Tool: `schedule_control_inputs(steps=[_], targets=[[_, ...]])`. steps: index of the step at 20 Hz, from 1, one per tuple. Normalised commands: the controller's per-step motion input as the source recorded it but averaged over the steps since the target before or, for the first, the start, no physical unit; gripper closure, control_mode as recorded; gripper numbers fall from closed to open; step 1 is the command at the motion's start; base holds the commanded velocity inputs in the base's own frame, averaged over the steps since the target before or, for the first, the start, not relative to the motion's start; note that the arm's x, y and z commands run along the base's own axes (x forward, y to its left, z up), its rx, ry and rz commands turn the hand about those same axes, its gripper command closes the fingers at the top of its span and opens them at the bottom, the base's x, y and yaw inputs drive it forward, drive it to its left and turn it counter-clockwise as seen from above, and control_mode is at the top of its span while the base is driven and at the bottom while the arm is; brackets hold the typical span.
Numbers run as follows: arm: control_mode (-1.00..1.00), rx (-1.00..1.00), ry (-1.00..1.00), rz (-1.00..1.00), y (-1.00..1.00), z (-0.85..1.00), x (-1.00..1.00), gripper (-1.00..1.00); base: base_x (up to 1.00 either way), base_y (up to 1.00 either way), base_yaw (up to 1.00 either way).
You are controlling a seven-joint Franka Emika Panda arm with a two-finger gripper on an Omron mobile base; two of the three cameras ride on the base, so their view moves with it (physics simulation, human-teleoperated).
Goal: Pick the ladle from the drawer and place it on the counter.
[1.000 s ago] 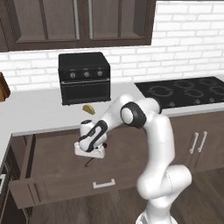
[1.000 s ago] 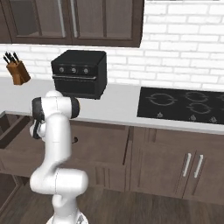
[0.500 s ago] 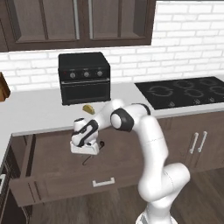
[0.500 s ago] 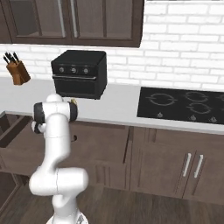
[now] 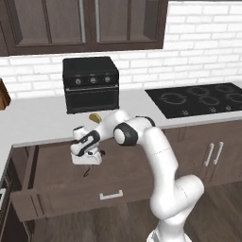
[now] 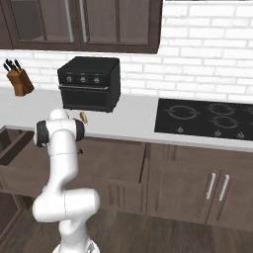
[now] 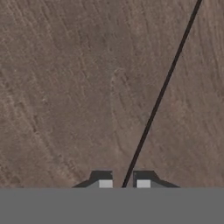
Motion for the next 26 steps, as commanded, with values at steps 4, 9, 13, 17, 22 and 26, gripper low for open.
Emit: schedule_control_inputs(steps=[4,9,13,17,22,26], targets=[[-1.0,0.04,-0.1,0.0,-0.64,-0.79,-1.0,1.0,0.0,0.0,0.0],[-1.0,0.16,-0.14,-0.01,-0.99,-0.95,-1.0,1.0,0.0,0.0,0.0],[-1.0,0.18,-0.15,0.0,-0.81,-0.61,-0.88,1.0,0.0,0.0,0.0],[-1.0,0.01,0.0,-0.08,0.0,0.58,-0.11,1.0,0.0,0.0,0.0],[-1.0,-0.04,0.0,-0.06,0.14,1.0,-0.16,1.0,0.0,0.0,0.0],[-1.0,-0.11,-0.01,0.0,0.52,1.0,-0.51,1.0,0.0,0.0,0.0]])
